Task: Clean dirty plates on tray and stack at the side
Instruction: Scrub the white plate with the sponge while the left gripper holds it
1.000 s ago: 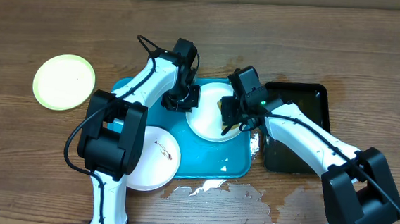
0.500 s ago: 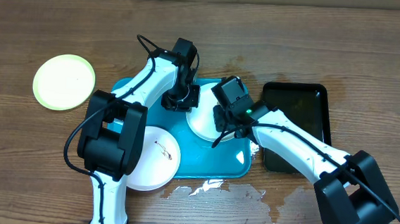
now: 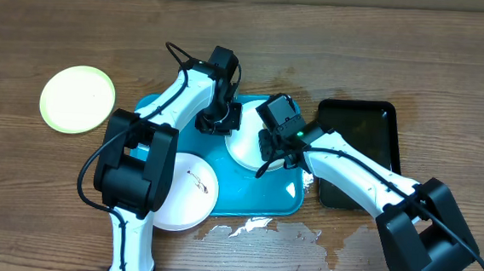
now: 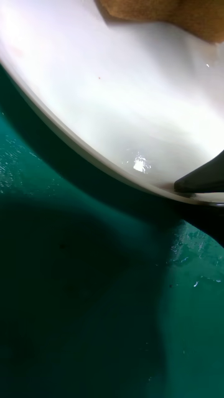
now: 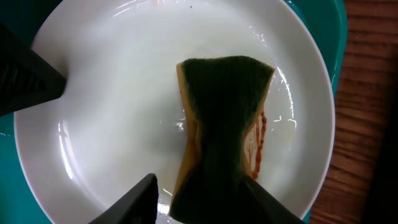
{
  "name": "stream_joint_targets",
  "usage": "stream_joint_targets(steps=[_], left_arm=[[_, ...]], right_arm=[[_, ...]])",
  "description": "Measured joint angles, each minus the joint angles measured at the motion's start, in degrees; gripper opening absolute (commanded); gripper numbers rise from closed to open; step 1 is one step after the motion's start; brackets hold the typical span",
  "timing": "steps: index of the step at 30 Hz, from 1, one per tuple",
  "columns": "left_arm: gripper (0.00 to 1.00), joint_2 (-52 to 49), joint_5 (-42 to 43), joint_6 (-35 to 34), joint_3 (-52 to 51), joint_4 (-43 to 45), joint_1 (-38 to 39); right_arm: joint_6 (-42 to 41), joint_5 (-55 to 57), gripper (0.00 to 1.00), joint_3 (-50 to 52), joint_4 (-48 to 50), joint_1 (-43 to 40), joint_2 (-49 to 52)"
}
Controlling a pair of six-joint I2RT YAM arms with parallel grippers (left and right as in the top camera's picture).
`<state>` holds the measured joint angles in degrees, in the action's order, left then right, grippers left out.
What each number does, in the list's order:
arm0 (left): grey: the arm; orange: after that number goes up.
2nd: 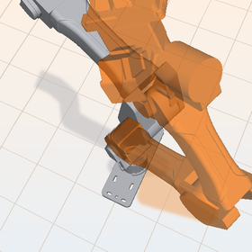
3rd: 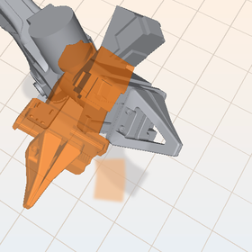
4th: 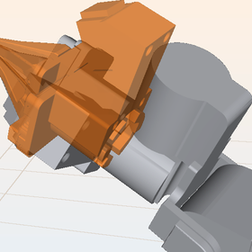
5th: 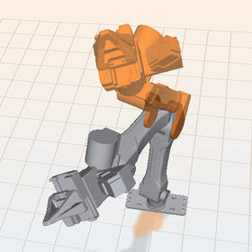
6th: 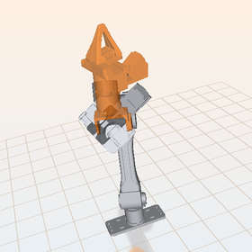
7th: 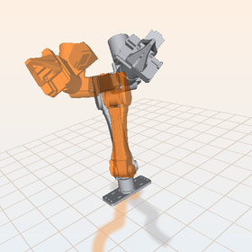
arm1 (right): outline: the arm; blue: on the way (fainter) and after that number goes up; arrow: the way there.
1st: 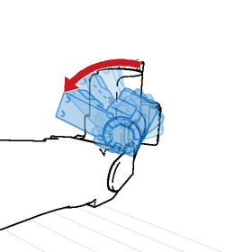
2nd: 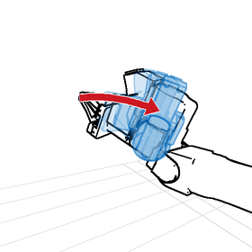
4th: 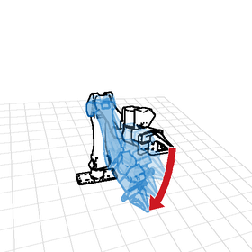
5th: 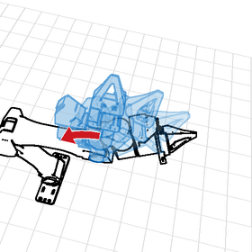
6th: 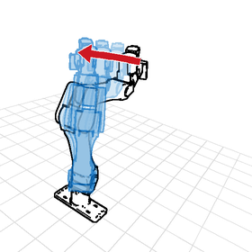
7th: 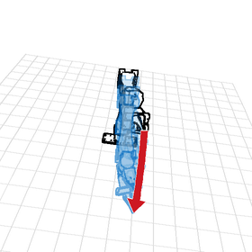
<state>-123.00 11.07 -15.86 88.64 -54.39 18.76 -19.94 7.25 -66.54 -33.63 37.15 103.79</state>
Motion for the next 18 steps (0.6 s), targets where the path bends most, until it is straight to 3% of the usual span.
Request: stream_joint_targets(steps=[7,11,14,15,16,18], left_arm=[[0.07,0.0,-0.02,0.0,0.0,0.0,0.0],[0.07,0.0,-0.02,0.0,0.0,0.0,0.0],[0.07,0.0,-0.07,0.0,0.0,0.0,0.02],[0.07,0.0,-0.07,0.0,0.0,-0.02,0.02],[0.07,0.0,-0.09,0.0,0.0,-0.02,0.02],[0.08,0.0,-0.11,0.0,0.0,-0.04,0.02]], right_arm=[[-0.68,0.07,0.39,2.29,0.44,0.0,0.0],[-0.83,0.26,0.09,2.36,0.66,0.02,0.0],[-1.9,1.05,0.06,2.38,-0.04,-0.02,0.02],[-2.6,1.46,0.07,2.38,-0.33,-0.02,0.02],[-3.02,1.84,0.16,2.38,-0.61,-0.02,0.02],[-3.91,2.51,0.47,2.38,-0.87,0.0,0.02]])
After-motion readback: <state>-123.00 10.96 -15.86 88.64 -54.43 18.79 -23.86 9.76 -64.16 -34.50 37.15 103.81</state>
